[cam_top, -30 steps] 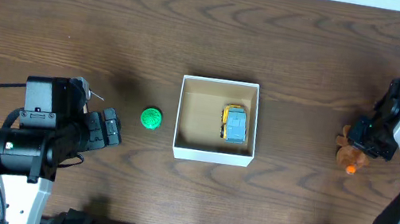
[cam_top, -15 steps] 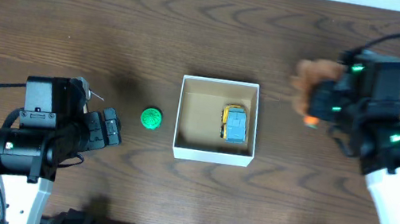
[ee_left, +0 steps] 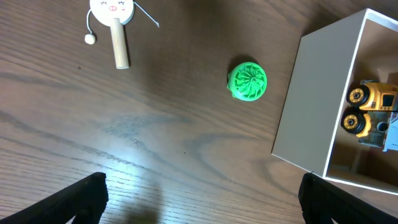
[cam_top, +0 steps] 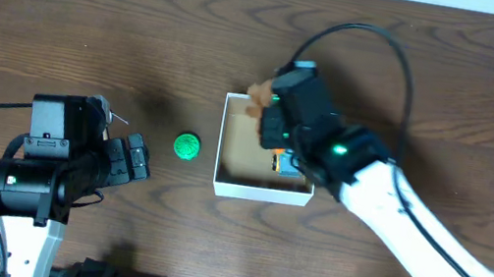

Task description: Pack container

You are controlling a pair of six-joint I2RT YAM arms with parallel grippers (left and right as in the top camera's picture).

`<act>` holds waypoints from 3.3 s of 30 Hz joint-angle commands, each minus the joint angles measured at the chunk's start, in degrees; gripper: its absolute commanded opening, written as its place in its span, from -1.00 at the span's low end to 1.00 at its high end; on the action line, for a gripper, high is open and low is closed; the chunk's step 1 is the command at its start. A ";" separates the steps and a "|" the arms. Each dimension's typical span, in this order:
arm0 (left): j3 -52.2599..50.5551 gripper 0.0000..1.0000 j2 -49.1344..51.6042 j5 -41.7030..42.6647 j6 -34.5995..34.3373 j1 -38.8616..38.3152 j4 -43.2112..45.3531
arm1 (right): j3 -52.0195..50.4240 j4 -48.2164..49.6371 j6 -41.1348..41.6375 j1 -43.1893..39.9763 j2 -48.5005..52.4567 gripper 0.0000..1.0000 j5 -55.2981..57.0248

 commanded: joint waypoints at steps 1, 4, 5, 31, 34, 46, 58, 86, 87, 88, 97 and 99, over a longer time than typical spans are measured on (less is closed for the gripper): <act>1.07 0.96 -0.26 0.52 0.74 -0.17 -0.31 | 0.55 0.81 4.33 1.25 4.17 -0.97 2.56; 1.07 0.96 -0.24 0.52 0.74 -0.17 -0.31 | 0.55 1.01 4.46 1.97 6.93 -0.97 2.56; 1.07 0.96 -0.24 0.52 0.74 -0.17 -0.31 | 0.55 0.98 4.46 2.05 7.63 -0.97 2.56; 1.07 0.96 -0.24 0.50 0.74 -0.17 -0.33 | 0.55 2.91 3.67 2.10 10.49 0.35 0.13; 1.07 0.96 -0.24 0.50 0.74 -0.17 -0.33 | 0.55 2.78 3.28 2.10 10.49 0.43 -0.48; 1.07 0.96 -0.24 0.52 0.74 -0.17 -0.31 | 0.79 3.21 1.09 2.08 10.23 0.38 -0.39; 1.07 0.96 -0.24 0.50 0.76 -0.17 -0.31 | 17.35 -17.42 -0.26 -17.14 -5.60 0.93 8.11; 1.07 0.96 -0.24 0.50 0.76 -0.17 -0.59 | 5.84 -15.45 -15.58 -81.40 15.15 0.98 -0.50; 1.07 0.96 -0.26 0.50 0.76 -0.17 -0.72 | 5.84 -15.02 -16.06 -81.44 16.31 0.98 -0.48; 1.07 0.96 -0.24 0.50 0.76 -0.17 -0.76 | 5.84 -14.58 -16.44 -81.46 17.64 0.98 -0.48; 1.07 0.96 -0.26 0.50 0.76 -0.17 -0.76 | 5.84 -12.48 -17.27 -81.50 26.21 0.94 -0.55; 1.07 0.96 -0.26 0.50 0.76 -0.17 -0.74 | 5.84 -12.46 -17.22 -81.50 26.77 0.65 -0.68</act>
